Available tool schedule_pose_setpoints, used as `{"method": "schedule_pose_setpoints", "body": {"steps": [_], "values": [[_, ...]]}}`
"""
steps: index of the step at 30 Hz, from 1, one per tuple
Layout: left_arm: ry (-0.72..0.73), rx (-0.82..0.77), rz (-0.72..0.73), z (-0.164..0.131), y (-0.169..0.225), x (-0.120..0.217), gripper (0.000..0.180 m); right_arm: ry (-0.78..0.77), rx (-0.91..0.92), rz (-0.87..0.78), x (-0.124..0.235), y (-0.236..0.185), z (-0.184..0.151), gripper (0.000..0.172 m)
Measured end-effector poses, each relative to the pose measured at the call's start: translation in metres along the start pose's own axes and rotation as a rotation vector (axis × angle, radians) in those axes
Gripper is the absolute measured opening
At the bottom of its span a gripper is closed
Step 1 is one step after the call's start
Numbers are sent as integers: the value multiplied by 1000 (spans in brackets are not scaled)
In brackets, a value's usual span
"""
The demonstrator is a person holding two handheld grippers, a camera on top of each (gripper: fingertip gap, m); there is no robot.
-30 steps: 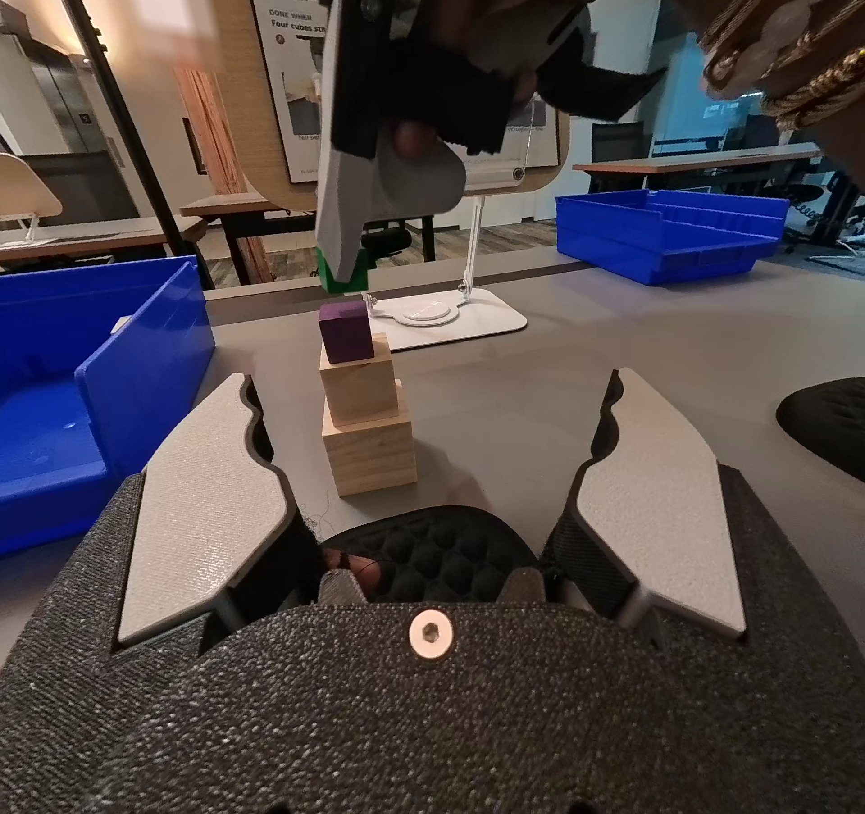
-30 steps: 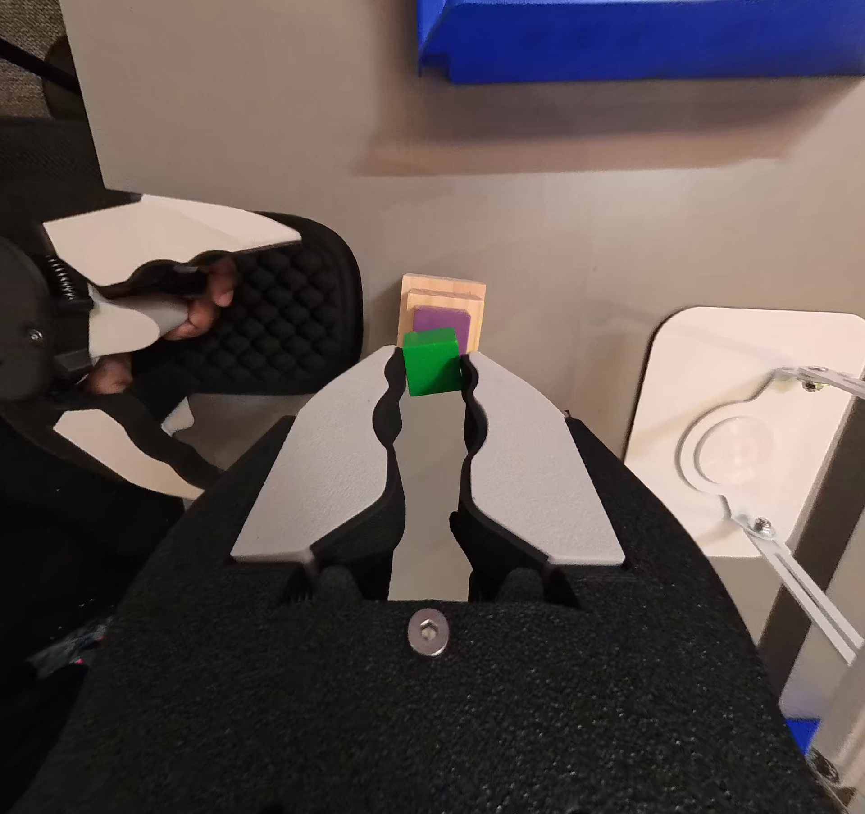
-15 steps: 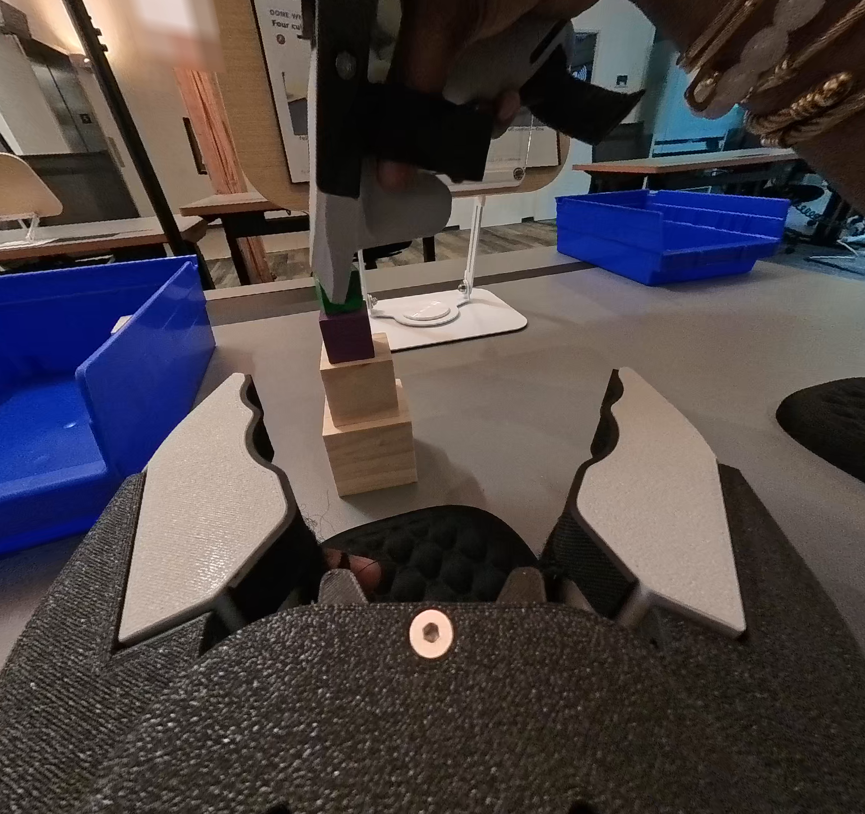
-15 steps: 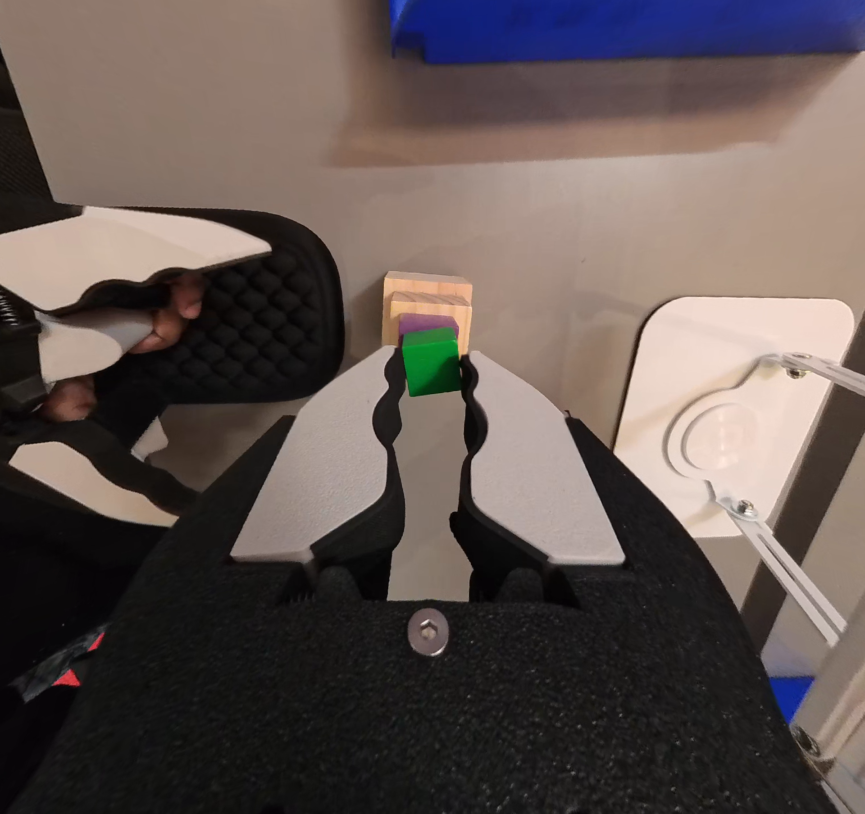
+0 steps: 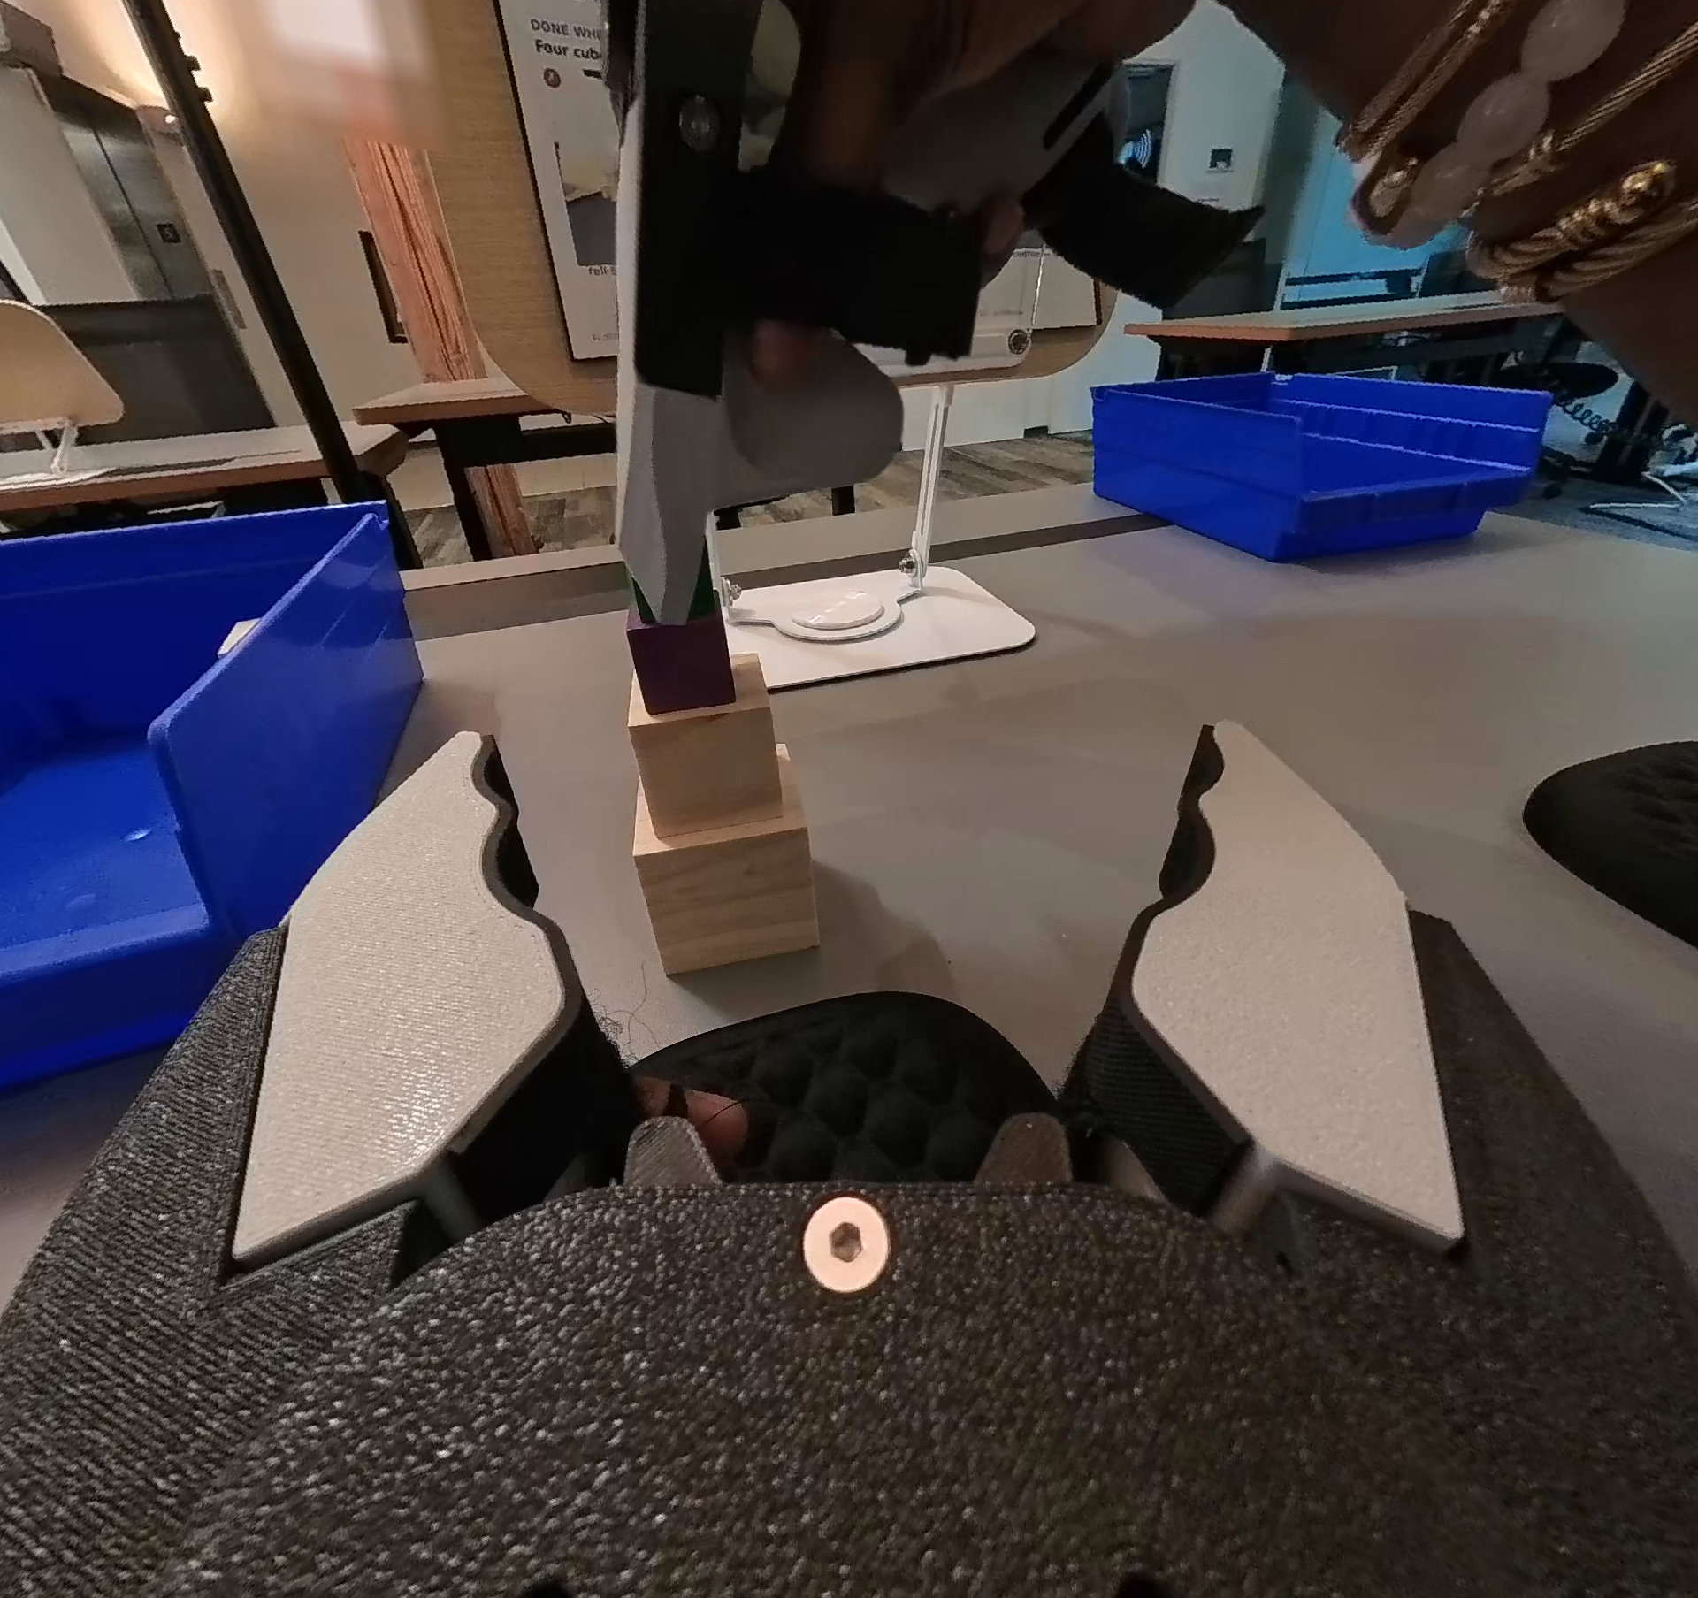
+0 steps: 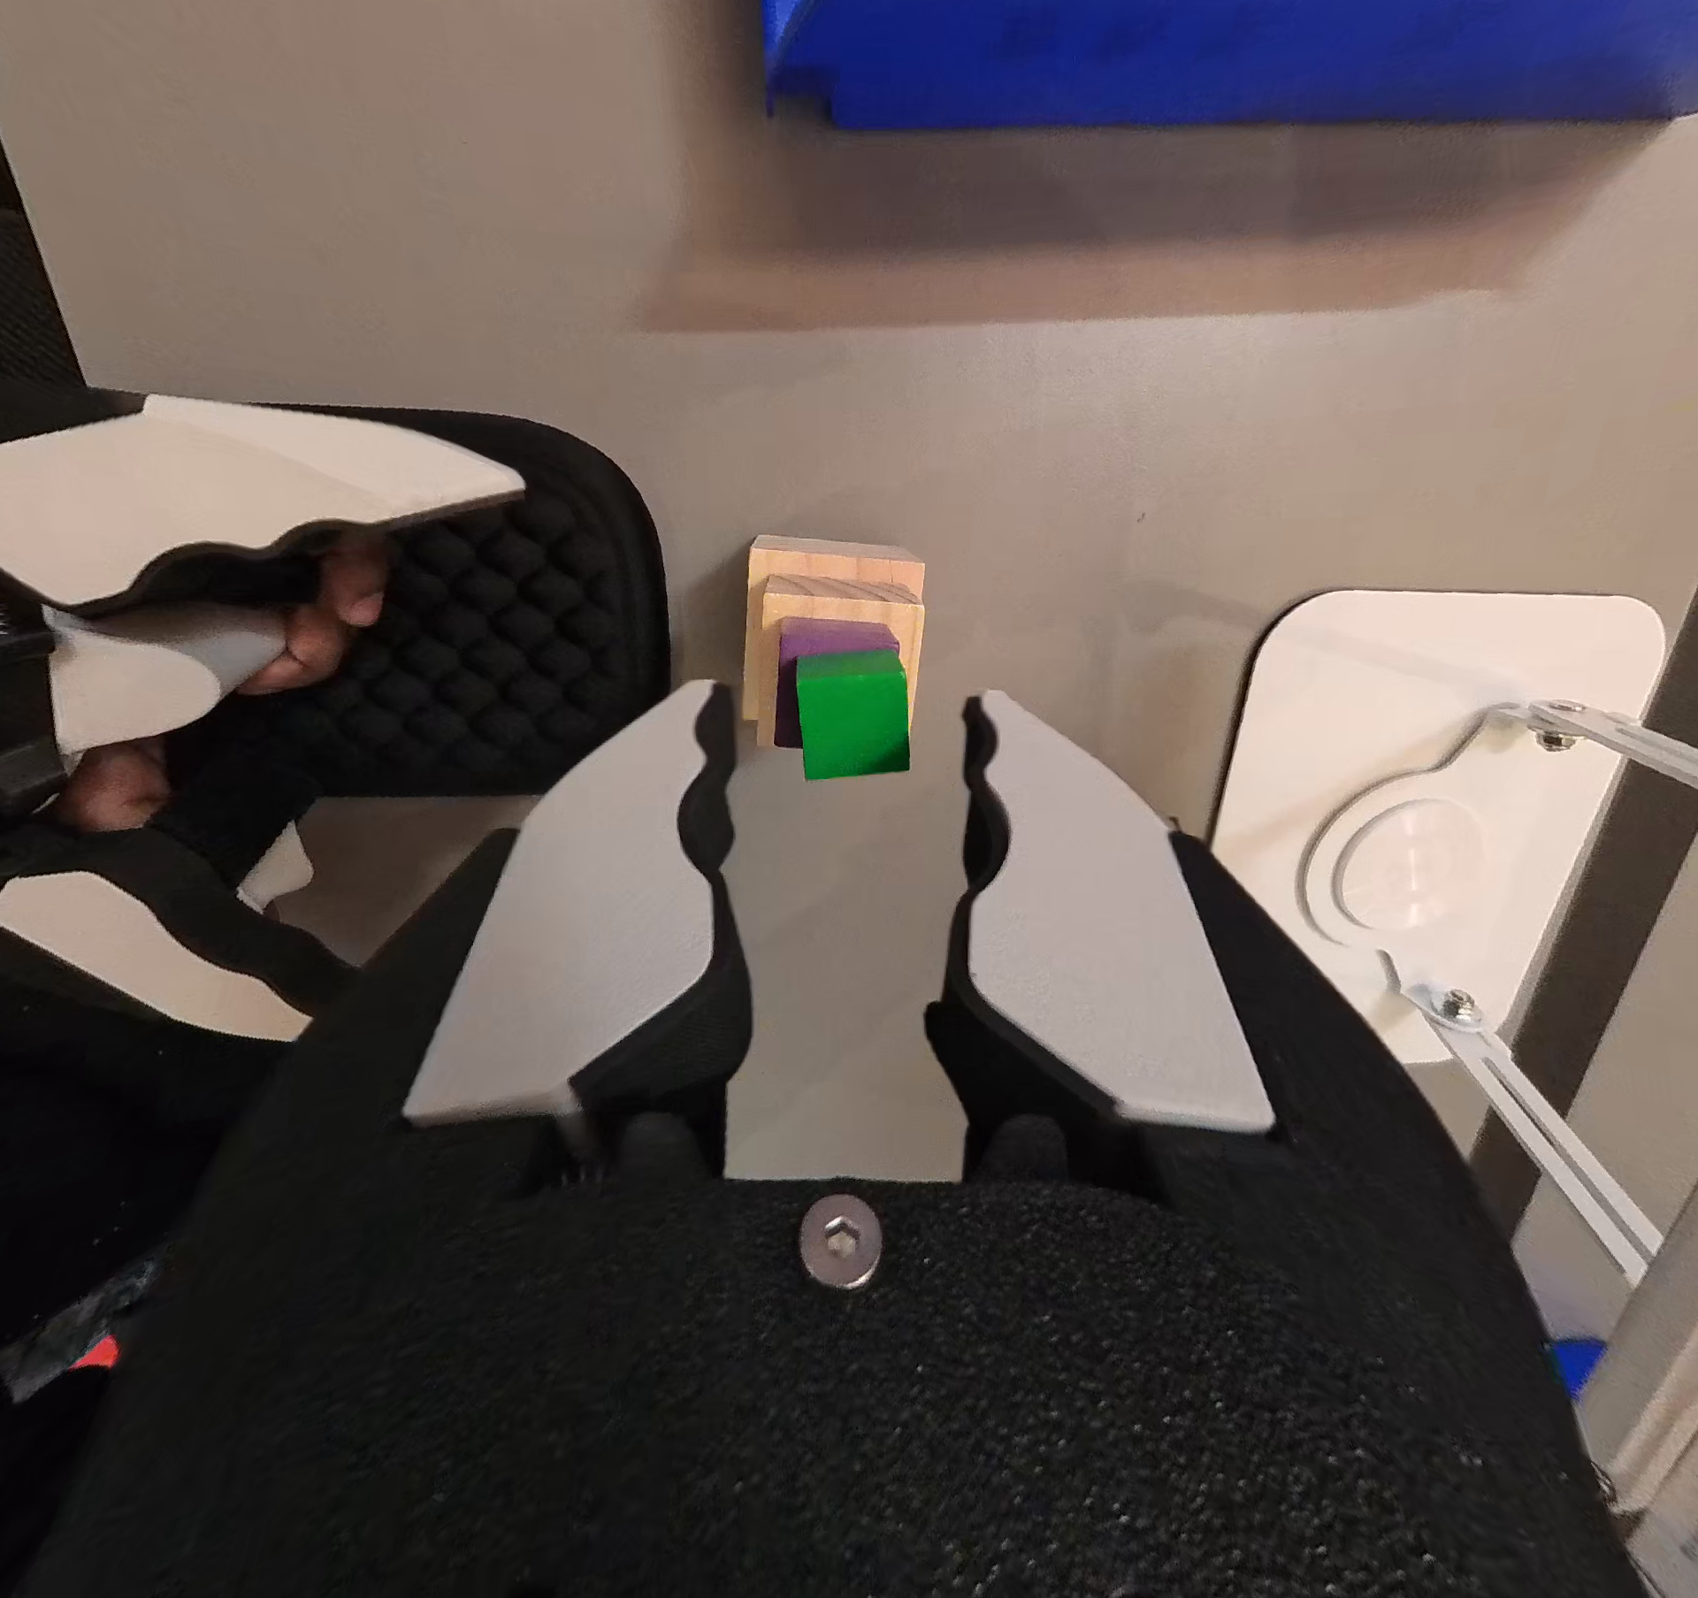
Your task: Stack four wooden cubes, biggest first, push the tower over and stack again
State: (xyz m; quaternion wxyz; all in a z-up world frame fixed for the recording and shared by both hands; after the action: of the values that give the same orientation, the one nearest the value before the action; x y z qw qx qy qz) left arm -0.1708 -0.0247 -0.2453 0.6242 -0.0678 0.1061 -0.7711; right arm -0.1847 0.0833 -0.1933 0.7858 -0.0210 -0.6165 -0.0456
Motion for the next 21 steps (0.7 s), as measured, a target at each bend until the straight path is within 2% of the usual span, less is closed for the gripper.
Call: {"method": "schedule_pose_setpoints", "body": {"steps": [2,6,8,12,17,21], "values": [[0,0,0,0,0,0,134,16,0,-4,2,0,-1,60],[1,0,-1,0,0,0,134,95,-11,-14,9,-1,-1,97],[1,0,-1,0,0,0,134,166,-15,-18,15,-1,-2,115],[1,-2,-1,0,0,0,134,342,-26,-51,33,-1,-10,141],[0,-4,-1,0,1,0,134,563,-56,-87,57,-2,-37,144],[0,-8,1,0,1,-1,134,707,-96,-108,73,-6,-72,145]]}}
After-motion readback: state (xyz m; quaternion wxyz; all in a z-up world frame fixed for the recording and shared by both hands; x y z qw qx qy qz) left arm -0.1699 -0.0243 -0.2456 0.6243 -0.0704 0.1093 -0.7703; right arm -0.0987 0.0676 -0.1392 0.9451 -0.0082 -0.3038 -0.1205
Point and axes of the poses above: each gripper's, where its closed fingertips meet, x back along the fingers, z out of its top, y = z × x across the jaws, the point moved 5 cm from there along x, back along the fingers, and after that the axes turned 11 degrees about -x, right-handed, at the moved point
